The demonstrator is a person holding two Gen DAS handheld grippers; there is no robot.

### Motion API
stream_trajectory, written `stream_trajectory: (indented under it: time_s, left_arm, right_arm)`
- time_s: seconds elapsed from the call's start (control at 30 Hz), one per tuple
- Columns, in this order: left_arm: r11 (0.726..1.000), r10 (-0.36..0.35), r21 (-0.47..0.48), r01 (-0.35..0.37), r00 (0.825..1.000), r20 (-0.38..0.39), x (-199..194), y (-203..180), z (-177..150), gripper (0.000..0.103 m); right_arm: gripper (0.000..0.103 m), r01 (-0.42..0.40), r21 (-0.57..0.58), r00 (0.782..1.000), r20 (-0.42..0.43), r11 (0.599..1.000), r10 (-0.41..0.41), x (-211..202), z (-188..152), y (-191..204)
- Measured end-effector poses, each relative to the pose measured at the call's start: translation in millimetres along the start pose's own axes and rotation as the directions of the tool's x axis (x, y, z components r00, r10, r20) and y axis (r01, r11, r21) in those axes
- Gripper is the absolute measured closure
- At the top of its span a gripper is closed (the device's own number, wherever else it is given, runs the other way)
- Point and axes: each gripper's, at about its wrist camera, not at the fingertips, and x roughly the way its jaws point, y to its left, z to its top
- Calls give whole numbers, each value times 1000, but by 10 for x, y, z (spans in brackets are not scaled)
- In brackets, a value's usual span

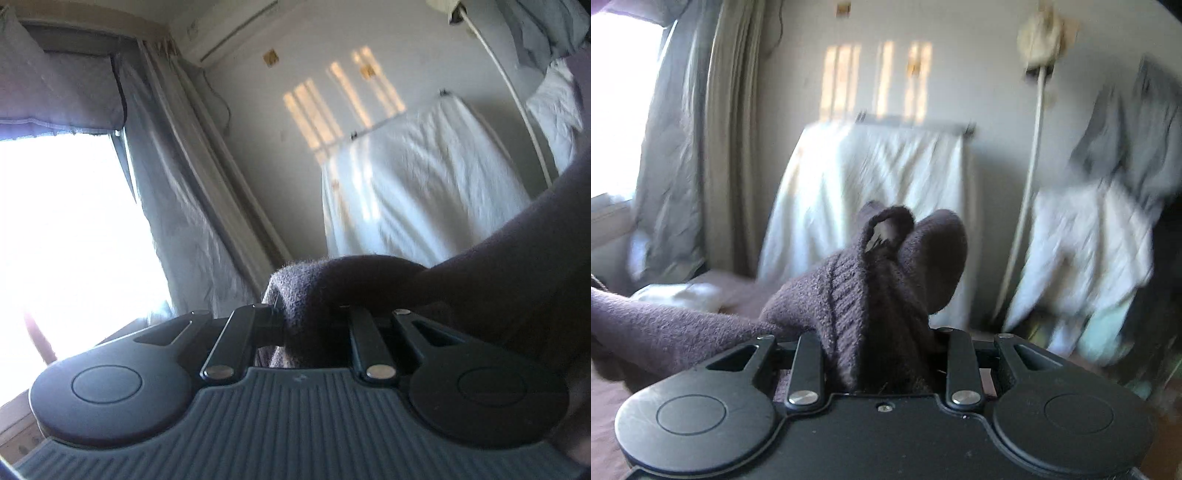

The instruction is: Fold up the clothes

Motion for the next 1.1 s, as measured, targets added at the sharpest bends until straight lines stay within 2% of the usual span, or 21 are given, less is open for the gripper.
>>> stream_trajectory:
  time_s: [0.03,0.1,0.13,0.2,0.23,0.27,0.3,0.37,0.4,0.43,0.47,0.5,0.57,0.6,0.63,0.7,0.73,0.8,0.93,1.0,1.1]
  left_arm:
    - [1000,-18,-18,18,1000,18,13,-38,81,92]
    - [995,-45,-93,48,998,36,37,-102,212,92]
    - [988,-45,-143,50,998,40,21,-80,225,92]
    - [971,-37,-235,47,998,49,27,-45,233,92]
    - [960,-15,-279,29,999,51,14,-36,226,92]
    - [950,23,-313,-12,999,32,46,-36,185,92]
    - [937,63,-345,-55,998,11,83,-36,140,92]
    - [915,112,-377,-142,989,-101,231,-83,-91,91]
    - [909,125,-375,-180,978,-167,339,-124,-241,91]
    - [903,137,-371,-218,963,-232,448,-164,-392,91]
    - [900,120,-368,-235,944,-308,570,-209,-631,91]
    - [895,95,-373,-245,921,-378,665,-234,-874,91]
    - [875,42,-397,-278,860,-509,867,-300,-1433,91]
    - [867,44,-390,-311,826,-562,932,-339,-1731,91]
    - [864,53,-377,-334,805,-591,914,-361,-1969,91]
    - [869,76,-338,-361,773,-629,944,-429,-2381,91]
    - [877,94,-310,-366,765,-637,949,-461,-2527,91]
    - [886,98,-296,-358,767,-634,966,-440,-2624,91]
    - [878,84,-336,-341,801,-593,873,-321,-2608,91]
    - [877,100,-334,-346,811,-576,853,-267,-2540,91]
    - [867,127,-345,-360,829,-545,827,-157,-2480,91]
  right_arm:
    - [71,78,-22,995,59,997,-77,-63,89,7]
    - [71,208,-37,965,170,977,-199,-234,265,44]
    - [71,224,-21,956,198,974,-215,-308,345,52]
    - [70,201,14,955,218,979,-200,-414,492,52]
    - [65,182,28,959,218,983,-184,-439,536,44]
    - [56,161,33,967,193,986,-164,-407,550,33]
    - [53,141,33,980,140,990,-144,-330,514,-4]
    - [16,81,57,997,-1,995,-81,-41,334,-51]
    - [12,47,76,995,-92,996,-40,193,158,-71]
    - [12,18,96,984,-179,995,-1,424,-30,-81]
    - [13,-2,106,963,-269,994,30,657,-274,-55]
    - [14,-22,110,927,-369,994,61,904,-576,-1]
    - [20,-18,83,869,-492,996,57,1171,-1064,120]
    - [20,-6,47,839,-543,999,31,1259,-1291,185]
    - [20,-5,19,818,-574,1000,15,1309,-1440,224]
    - [20,-26,-23,804,-594,999,7,1341,-1587,255]
    - [20,-38,-42,802,-597,998,5,1352,-1634,262]
    - [20,-51,-36,804,-594,998,20,1387,-1603,197]
    - [19,-56,91,800,-591,994,99,1525,-1603,81]
    - [19,-51,191,786,-598,980,157,1588,-1679,69]
    - [19,-66,327,751,-606,943,263,1628,-1747,143]
